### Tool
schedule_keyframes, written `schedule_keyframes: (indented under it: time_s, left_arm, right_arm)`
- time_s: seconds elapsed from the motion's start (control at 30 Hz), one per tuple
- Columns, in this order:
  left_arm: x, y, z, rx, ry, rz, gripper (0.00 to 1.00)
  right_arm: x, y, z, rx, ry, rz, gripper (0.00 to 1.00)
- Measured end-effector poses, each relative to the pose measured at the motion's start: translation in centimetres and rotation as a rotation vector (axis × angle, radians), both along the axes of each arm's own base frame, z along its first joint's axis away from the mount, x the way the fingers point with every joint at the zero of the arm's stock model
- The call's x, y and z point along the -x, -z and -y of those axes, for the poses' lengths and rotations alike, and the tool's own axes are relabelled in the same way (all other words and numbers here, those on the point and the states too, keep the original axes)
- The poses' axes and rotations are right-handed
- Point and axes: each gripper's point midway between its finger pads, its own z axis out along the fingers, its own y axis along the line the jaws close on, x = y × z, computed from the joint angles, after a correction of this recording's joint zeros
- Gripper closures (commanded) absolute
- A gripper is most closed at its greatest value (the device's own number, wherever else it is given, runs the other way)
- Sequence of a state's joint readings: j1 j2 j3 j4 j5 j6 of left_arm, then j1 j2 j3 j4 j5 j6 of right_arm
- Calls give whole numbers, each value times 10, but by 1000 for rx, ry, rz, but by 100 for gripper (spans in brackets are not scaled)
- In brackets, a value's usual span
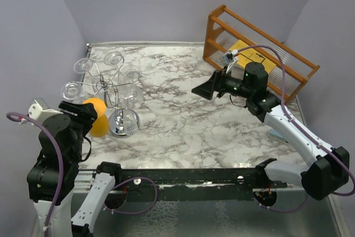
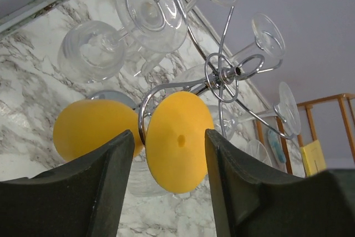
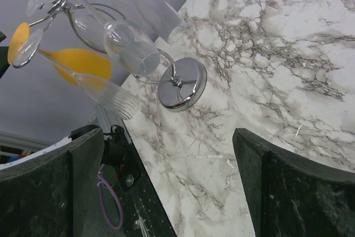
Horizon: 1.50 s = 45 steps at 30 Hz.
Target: Take the wine glass off the wine glass rack
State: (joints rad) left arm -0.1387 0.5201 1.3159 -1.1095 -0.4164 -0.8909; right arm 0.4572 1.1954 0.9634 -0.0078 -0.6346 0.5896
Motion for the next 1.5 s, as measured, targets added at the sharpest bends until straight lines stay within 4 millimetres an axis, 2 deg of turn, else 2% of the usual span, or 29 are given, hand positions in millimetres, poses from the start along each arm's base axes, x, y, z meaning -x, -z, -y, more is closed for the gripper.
schedule_keyframes:
  time_s: [0.33,1.0,1.13,1.3,1.5]
  left_arm:
    - [-14,18,-4,85,-102,-85,54]
    - [-8,19,-7,110,-133,-92,59]
    - [-7,18,-8,109,-133,-91,61]
    - [-5,17,-8,108,-132,-84,69]
    - [-4,16,-8,108,-131,-78,71]
  right_arm:
    - [-2,3,7,35,40,14,1]
    - [-8,6,10,52,77,19,1]
    - [-9,6,11,53,84,19,1]
    - [-10,6,11,54,90,19,1]
    - [-10,7,12,56,91,16,1]
